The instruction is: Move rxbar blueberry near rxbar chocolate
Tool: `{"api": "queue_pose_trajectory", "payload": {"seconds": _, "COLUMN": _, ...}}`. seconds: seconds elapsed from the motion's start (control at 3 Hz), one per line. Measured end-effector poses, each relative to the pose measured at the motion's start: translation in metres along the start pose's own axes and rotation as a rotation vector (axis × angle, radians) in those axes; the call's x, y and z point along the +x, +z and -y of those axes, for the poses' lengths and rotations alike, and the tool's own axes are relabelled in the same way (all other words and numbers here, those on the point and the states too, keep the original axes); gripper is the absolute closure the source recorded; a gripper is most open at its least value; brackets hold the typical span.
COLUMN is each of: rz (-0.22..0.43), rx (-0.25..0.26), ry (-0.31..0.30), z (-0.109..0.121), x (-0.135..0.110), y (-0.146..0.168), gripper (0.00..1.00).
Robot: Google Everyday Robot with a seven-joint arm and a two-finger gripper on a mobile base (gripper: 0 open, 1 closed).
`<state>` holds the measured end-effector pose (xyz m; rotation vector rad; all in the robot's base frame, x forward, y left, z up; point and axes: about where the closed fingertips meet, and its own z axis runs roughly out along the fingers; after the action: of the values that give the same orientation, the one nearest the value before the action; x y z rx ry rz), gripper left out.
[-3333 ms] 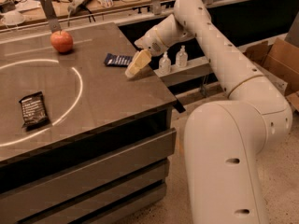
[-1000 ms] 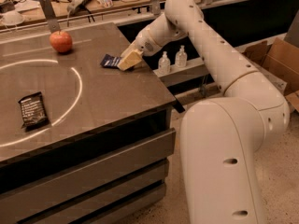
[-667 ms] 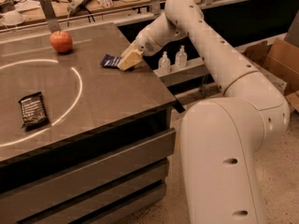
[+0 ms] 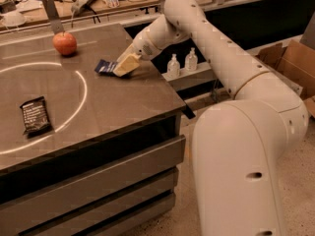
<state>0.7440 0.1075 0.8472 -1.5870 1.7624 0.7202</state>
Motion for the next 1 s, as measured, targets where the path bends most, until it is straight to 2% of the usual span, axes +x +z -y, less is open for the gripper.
{"api": "queue_pose_trajectory", "payload": {"seconds": 0.33, "rz": -0.010, "rx": -0.060, "ry": 0.001, "z": -0.030, "x": -0.004, "y": 0.021, "gripper": 1.00}}
{"api": "queue_pose_trajectory", "payload": {"seconds": 0.67, "rz": -0.014, "rx": -0.058, "ry": 0.004, "z": -0.027, "x": -0.001, "y": 0.022, "gripper": 1.00}}
{"api": "queue_pose_trajectory", "payload": {"seconds": 1.0, "rz": -0.023, "rx": -0.056, "ry": -0.025, "z": -0.041, "x": -0.014, "y": 0.016, "gripper": 1.00}}
